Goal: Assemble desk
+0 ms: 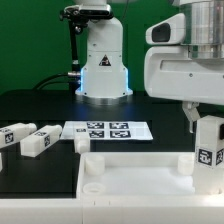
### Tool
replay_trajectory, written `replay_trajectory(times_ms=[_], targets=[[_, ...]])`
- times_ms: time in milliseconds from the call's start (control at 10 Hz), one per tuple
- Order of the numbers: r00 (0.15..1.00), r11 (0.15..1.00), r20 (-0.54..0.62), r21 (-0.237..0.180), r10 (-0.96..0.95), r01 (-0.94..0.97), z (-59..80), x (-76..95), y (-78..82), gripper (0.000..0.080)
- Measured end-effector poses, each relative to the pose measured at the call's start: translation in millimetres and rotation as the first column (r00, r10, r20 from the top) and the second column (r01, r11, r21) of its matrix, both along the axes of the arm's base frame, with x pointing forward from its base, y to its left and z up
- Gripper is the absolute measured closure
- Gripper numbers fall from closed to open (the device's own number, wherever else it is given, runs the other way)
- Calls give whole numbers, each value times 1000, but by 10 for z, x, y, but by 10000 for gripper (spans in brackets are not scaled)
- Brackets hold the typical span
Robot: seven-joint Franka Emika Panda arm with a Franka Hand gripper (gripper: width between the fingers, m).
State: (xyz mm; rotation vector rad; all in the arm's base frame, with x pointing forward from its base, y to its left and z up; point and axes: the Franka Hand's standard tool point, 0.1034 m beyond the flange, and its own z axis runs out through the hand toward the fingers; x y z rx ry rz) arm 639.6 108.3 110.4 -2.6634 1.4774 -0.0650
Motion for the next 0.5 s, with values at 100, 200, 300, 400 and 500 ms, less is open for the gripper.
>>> replay_trajectory(times_ms=[100, 200, 300, 400, 500], targets=[[970, 970, -24, 30, -241, 242, -7, -13, 32, 514], [890, 887, -52, 72, -454, 456, -14, -5, 60, 514], [882, 879, -54, 72, -468, 471, -14, -5, 59, 514], [864, 861, -59, 73, -499, 503, -14, -5, 61, 514], [819, 816, -72, 77, -569, 574, -14, -5, 63, 514]])
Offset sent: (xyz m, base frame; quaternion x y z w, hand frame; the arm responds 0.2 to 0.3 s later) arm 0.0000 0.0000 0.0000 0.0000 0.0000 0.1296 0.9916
